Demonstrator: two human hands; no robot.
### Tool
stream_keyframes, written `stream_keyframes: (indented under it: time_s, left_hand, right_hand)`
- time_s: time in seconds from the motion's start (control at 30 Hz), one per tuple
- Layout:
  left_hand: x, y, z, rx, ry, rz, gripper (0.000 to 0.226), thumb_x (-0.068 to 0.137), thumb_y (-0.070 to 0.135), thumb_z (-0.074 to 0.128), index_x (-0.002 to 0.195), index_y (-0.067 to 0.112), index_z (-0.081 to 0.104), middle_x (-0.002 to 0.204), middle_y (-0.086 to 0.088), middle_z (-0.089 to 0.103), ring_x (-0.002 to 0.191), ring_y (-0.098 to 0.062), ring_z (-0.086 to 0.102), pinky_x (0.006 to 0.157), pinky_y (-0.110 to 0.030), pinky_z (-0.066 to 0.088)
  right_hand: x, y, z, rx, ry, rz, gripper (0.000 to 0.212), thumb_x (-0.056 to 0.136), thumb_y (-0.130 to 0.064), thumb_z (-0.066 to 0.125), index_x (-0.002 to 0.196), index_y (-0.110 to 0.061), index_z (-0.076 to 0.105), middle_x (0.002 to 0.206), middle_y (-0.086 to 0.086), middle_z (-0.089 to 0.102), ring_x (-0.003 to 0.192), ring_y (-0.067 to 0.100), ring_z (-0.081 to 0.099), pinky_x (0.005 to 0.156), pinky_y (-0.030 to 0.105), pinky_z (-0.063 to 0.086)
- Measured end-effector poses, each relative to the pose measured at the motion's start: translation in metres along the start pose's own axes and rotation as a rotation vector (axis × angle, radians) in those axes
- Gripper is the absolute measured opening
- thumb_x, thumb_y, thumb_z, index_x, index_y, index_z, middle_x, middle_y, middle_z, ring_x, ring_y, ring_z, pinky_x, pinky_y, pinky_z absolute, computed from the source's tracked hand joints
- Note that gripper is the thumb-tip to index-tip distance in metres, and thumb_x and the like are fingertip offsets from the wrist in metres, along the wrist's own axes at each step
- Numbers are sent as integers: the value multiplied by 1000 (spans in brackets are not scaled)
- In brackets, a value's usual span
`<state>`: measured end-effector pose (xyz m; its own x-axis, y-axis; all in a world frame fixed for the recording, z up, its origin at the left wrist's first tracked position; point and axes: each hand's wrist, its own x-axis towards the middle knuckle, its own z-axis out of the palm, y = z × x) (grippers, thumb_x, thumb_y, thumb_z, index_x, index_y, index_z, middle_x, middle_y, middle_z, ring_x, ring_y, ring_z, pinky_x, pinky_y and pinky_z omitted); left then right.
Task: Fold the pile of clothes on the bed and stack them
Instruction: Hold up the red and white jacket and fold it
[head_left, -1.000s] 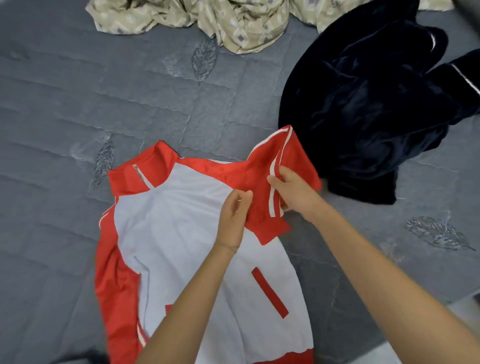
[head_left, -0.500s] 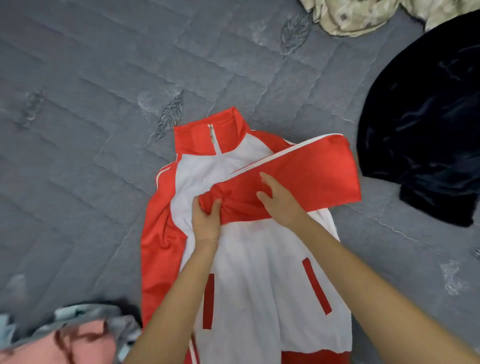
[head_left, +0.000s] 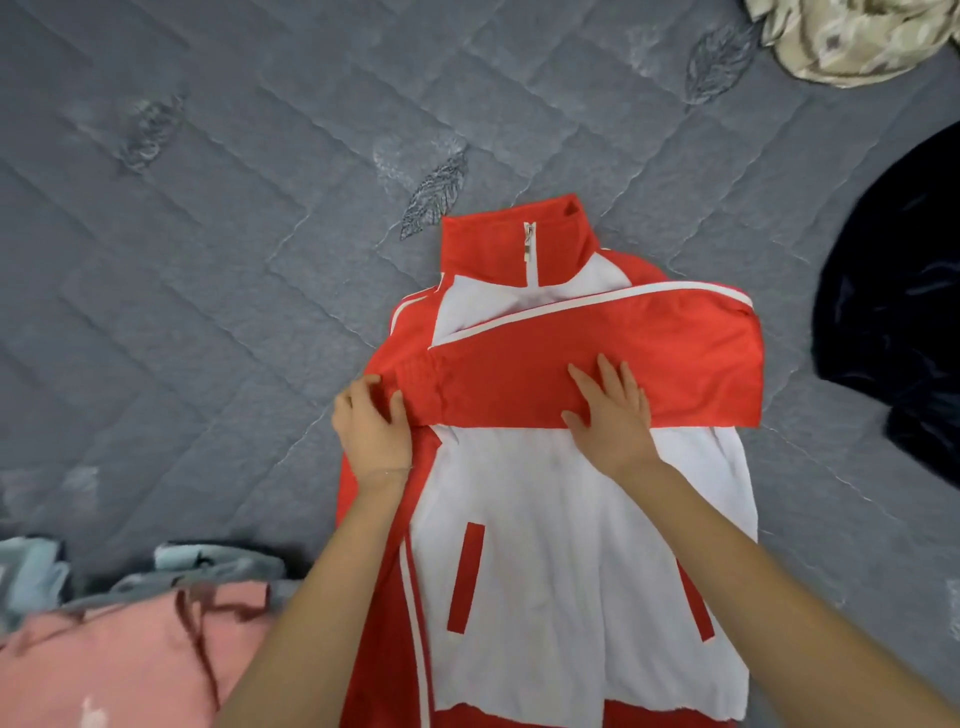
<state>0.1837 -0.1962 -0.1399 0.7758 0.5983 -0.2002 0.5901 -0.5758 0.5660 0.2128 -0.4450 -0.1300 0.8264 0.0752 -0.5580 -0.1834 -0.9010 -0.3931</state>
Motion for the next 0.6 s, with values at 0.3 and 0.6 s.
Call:
stream_keyframes:
  time_s: [0.3, 0.6]
  left_hand:
    - [3, -47, -32, -253, -52, -317, 31, 101, 8, 38, 104, -9, 63, 107, -27, 64, 102, -36, 60, 92, -39, 42]
    - [21, -35, -46, -534, -501, -610, 25, 104, 20, 36, 121, 8, 49, 95, -11, 56, 34, -5, 51, 35, -16, 44]
  right_hand:
    - [-15, -61, 27, 115, 35, -274, 54, 95, -20, 56, 146, -22, 37, 156, 6, 27, 147, 27, 15, 117, 34, 12]
    - [-24, -111, 67, 286, -97, -323, 48, 96, -15, 55, 142, -14, 43, 145, 5, 45, 134, 22, 40, 105, 14, 20]
